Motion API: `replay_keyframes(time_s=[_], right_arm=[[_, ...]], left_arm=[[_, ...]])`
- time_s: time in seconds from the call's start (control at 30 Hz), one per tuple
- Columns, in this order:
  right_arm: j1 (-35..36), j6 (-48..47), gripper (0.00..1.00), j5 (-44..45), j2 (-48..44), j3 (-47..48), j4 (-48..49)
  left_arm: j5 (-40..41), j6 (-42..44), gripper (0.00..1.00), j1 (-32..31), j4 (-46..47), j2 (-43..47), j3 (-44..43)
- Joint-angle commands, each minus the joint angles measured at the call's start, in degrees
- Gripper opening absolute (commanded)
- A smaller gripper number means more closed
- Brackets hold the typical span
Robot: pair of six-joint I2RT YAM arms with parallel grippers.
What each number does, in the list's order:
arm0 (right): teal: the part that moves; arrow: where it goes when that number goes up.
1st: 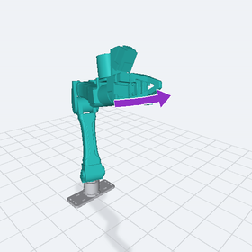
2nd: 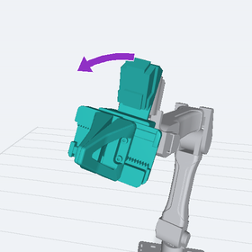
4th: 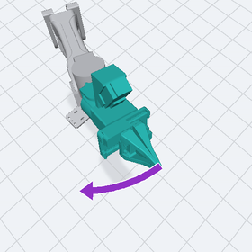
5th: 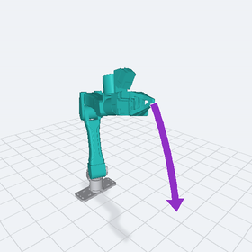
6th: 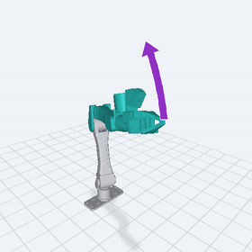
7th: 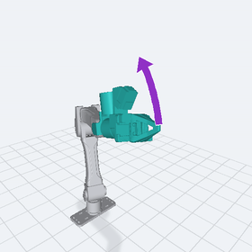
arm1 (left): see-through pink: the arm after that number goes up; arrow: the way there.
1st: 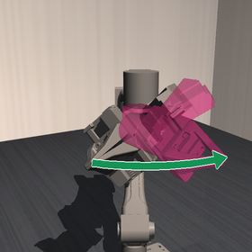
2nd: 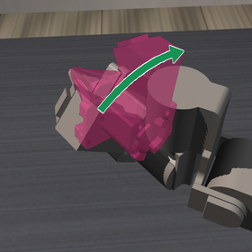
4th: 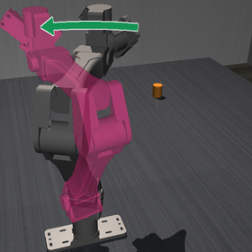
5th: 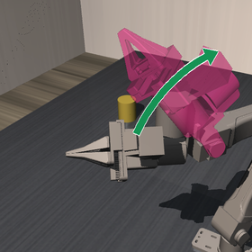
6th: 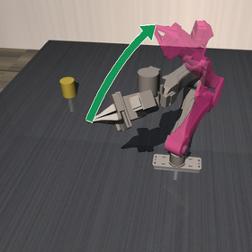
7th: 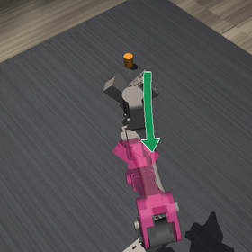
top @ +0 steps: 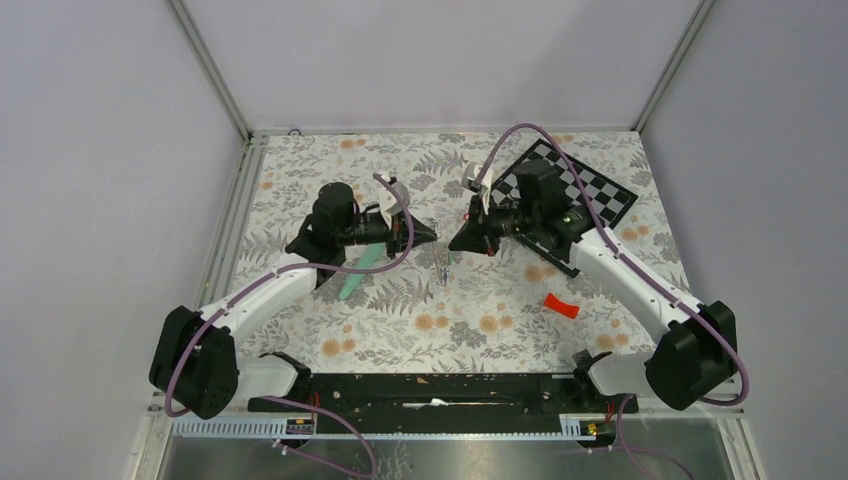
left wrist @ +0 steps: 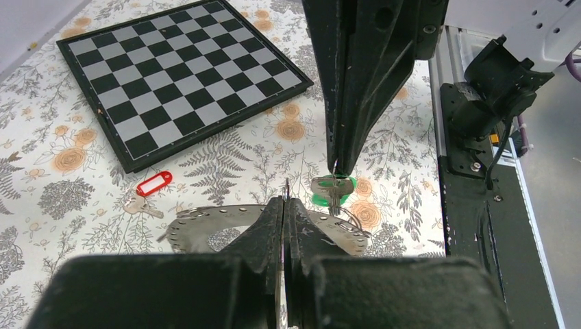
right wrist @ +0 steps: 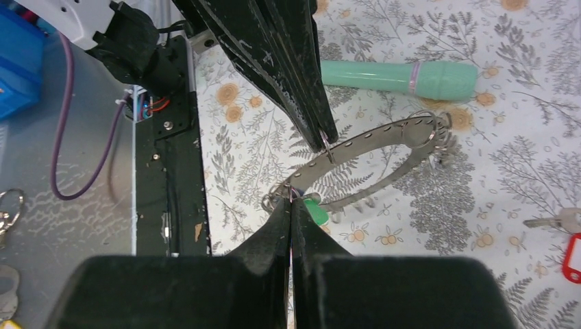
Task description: Put the keys on the keyring
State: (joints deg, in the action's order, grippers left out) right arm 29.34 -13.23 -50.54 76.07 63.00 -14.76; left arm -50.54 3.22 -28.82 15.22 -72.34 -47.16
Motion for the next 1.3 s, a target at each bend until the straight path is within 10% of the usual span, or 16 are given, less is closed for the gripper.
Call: replay_keyframes(time_s=[0.0,1.27], right_arm=[[0.1,4.08,0.0,-4.34,1.0,-0.16,4.98],[-2.25,12.3,0.0,-9.91,5.55,-2.99,12.65]], left_arm=[[-2.87,1.42,0.0,-0.36,6.38,1.94,0.99],[-9.48,-1.3,0.0,-0.28,16.04,2.61,6.08]])
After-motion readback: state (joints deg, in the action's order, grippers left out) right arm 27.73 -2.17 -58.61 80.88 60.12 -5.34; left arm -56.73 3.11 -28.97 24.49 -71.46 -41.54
